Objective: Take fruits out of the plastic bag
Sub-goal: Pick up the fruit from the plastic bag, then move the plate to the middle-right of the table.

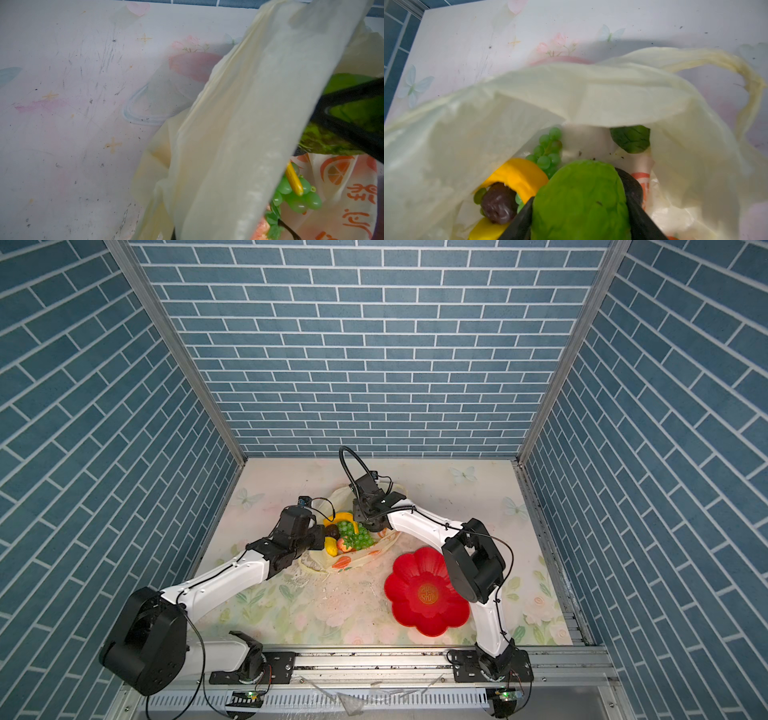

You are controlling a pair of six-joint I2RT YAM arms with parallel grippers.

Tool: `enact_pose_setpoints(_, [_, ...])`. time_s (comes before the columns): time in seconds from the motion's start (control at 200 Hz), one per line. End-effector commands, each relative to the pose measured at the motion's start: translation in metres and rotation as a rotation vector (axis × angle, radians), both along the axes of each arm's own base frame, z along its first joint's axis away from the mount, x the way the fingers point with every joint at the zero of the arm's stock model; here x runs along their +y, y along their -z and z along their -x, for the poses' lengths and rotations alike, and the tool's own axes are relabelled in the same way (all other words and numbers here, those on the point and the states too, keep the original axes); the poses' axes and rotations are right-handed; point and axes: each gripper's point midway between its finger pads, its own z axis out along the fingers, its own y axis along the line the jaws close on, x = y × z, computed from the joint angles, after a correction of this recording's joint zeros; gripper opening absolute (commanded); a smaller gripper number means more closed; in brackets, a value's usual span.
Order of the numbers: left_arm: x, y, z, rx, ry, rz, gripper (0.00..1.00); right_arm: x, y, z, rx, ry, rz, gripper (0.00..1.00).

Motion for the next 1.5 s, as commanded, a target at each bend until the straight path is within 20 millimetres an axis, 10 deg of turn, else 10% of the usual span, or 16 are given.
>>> enact_pose_setpoints(0.0, [0.004, 0.004, 0.001, 0.0, -0.01, -0.009, 0.0, -0.024, -0.027, 0.019, -0.106, -0.007, 0.091, 0.57])
enact_pose_setpoints(0.72, [0.006, 0.007, 0.0, 0.004, -0.019, -0.028, 0.0, -0.17, -0.005, 0.15, -0.214, 0.112, 0.428, 0.56])
enact_pose_setpoints(1.495, [0.012, 0.012, -0.002, 0.007, -0.037, -0.06, 0.0, -0.209, 0.063, 0.136, -0.26, 0.211, 0.574, 0.56])
